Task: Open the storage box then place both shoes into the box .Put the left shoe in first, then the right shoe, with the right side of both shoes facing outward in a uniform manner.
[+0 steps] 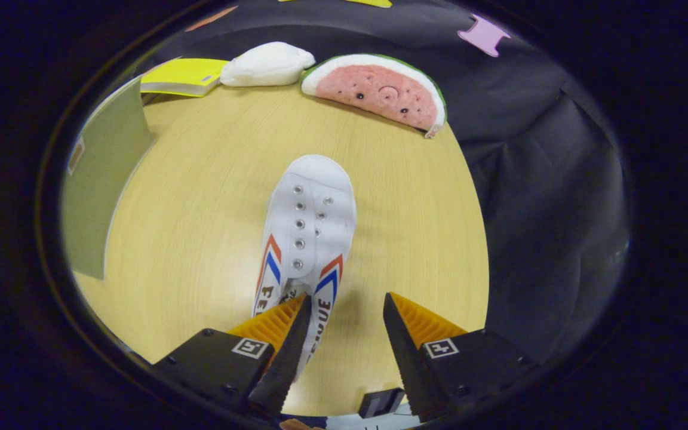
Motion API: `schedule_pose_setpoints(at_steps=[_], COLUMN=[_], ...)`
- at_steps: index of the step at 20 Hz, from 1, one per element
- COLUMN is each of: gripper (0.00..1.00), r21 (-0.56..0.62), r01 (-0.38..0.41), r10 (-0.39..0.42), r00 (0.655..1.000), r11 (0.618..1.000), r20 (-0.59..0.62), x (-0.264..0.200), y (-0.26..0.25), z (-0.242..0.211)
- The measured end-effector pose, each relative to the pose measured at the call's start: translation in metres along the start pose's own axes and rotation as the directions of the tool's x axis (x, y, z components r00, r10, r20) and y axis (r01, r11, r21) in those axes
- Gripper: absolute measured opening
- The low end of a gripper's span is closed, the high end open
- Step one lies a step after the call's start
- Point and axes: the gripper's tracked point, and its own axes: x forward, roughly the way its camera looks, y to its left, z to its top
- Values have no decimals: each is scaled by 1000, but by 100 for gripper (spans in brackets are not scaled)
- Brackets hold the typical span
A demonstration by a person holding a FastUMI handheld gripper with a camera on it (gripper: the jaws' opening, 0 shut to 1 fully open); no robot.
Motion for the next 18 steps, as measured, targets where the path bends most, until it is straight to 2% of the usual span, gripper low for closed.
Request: schedule_pose_setpoints(at_steps=[1,3,4,6,9,10,11,14,18], gripper=[78,65,52,36,19,9,6,6,6], r21=[3,10,28,87,151,196,234,330,377], r01=[-14,-51,-70,-129,-173,-209,-247,-393,-493], r10=[14,51,70,129,172,206,244,388,475], r00=[1000,999,997,992,985,978,969,918,868], r11=[1000,999,997,988,973,958,940,858,784], r20=[20,18,12,10,26,34,42,83,145], x=[5,14,17,18,17,17,16,4,-18], y=[3,11,14,20,16,17,17,26,32], z=[4,6,6,8,8,9,8,10,15])
